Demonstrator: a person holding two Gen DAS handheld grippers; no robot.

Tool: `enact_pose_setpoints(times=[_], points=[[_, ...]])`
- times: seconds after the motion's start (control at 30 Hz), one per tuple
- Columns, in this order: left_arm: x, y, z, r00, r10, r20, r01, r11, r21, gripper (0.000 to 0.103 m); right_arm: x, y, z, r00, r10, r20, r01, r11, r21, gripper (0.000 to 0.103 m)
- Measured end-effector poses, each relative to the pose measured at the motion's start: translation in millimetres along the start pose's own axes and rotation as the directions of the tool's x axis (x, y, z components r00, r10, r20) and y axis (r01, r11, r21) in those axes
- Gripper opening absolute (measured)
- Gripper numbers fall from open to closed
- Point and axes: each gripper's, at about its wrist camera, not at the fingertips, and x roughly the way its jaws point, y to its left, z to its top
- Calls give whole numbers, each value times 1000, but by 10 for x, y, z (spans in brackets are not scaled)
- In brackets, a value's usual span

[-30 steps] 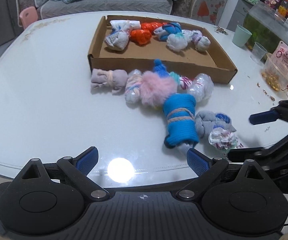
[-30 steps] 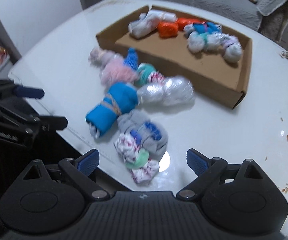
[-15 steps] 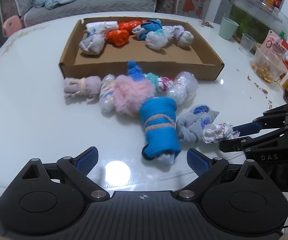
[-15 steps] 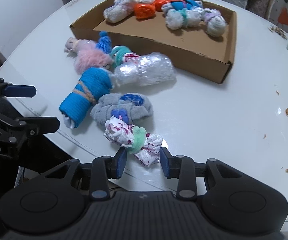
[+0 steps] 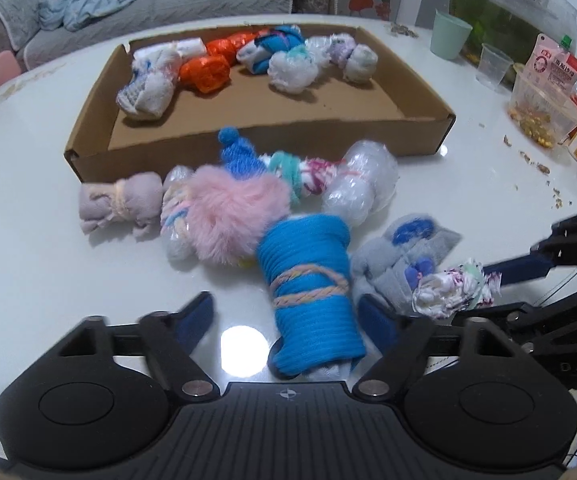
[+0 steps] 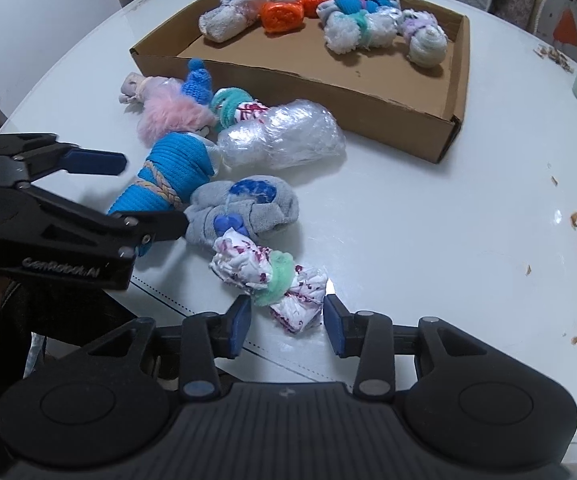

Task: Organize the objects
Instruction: 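Grasp the blue knit sock with left tool while right tool grasps white patterned sock bundle, then lower both bundles into the tray beside the others and open both tools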

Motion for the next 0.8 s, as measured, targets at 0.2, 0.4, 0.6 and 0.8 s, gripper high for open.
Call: enact_pose_setpoints(times=[0.2,0.4,0.6,0.8], points=[[-8,-19,-60,1000,-11,28,9,999,47,48,69,37,21,1000,9,-16,-10,1000,-22,37],[-85,23,-144,1000,-15,28,13,997,71,42,16,49,23,1000,20,-22,-21,999,-25,34],[-283,111,-286,1000,-5,30,3,997,71,41,-175,42,53,999,44,10,-44,999,-21,34],[-538,308,-294,997,26,76,-25,1000,-4,41,-357,-105,112,997,42,62,-44,999,31,34]])
